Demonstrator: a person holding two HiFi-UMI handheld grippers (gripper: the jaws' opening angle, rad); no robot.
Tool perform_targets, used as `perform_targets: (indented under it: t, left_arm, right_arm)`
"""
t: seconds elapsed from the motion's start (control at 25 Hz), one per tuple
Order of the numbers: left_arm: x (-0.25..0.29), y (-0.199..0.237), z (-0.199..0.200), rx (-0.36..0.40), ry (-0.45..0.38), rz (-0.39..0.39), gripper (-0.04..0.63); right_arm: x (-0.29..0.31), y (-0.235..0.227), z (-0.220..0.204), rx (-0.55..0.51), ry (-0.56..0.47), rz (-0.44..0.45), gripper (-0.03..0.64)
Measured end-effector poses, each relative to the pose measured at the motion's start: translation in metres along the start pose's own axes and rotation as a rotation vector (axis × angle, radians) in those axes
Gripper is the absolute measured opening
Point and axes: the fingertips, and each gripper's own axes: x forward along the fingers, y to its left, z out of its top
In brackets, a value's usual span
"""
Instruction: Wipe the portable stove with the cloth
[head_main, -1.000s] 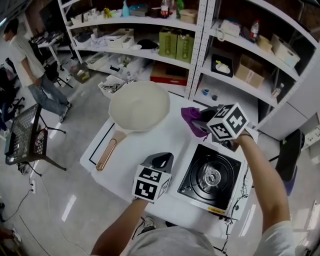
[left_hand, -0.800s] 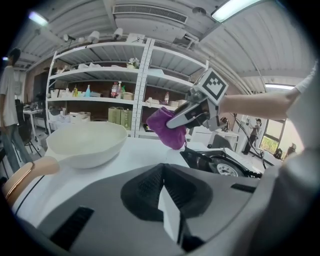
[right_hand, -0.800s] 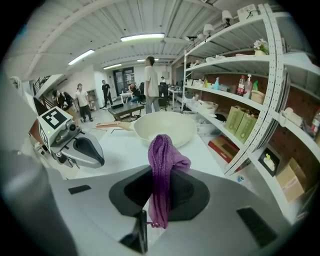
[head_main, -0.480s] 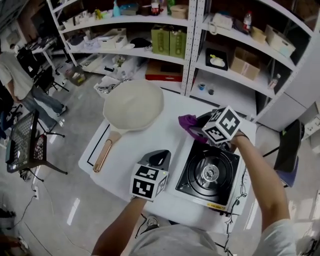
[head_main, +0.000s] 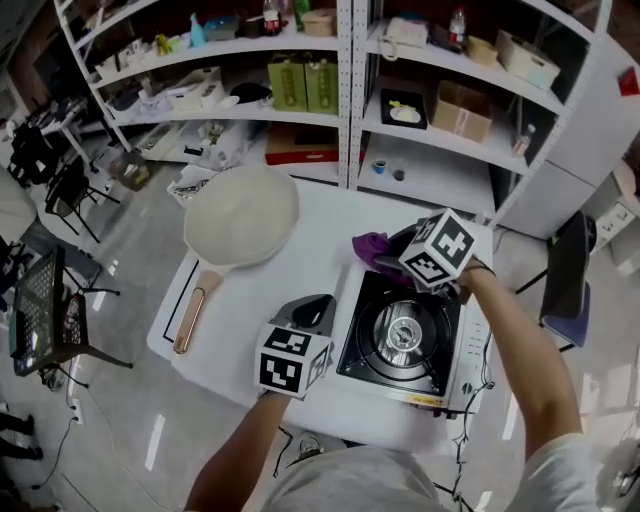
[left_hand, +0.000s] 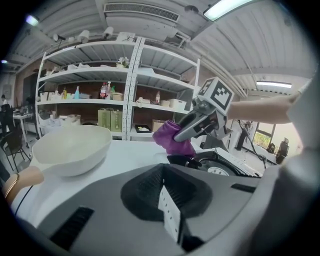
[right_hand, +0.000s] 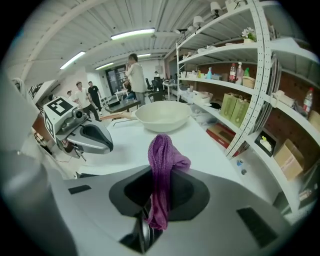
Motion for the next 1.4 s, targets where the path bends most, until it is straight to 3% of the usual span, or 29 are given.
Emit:
perform_targets:
  t: [0.64, 1.4]
  left_arm:
    - [0.017, -0.044, 0.026, 0.063, -0.028, -0.081, 0.003]
    - [0.042, -0.092, 0.029, 0.112, -0.014, -0.189, 0.003]
  right_arm:
    - [-0.053, -0.013, -0.065, 0.088, 0.031, -0.073, 0.063]
    - [-0.108, -0.028, -0.136, 0.210, 0.026, -0.183, 0.063]
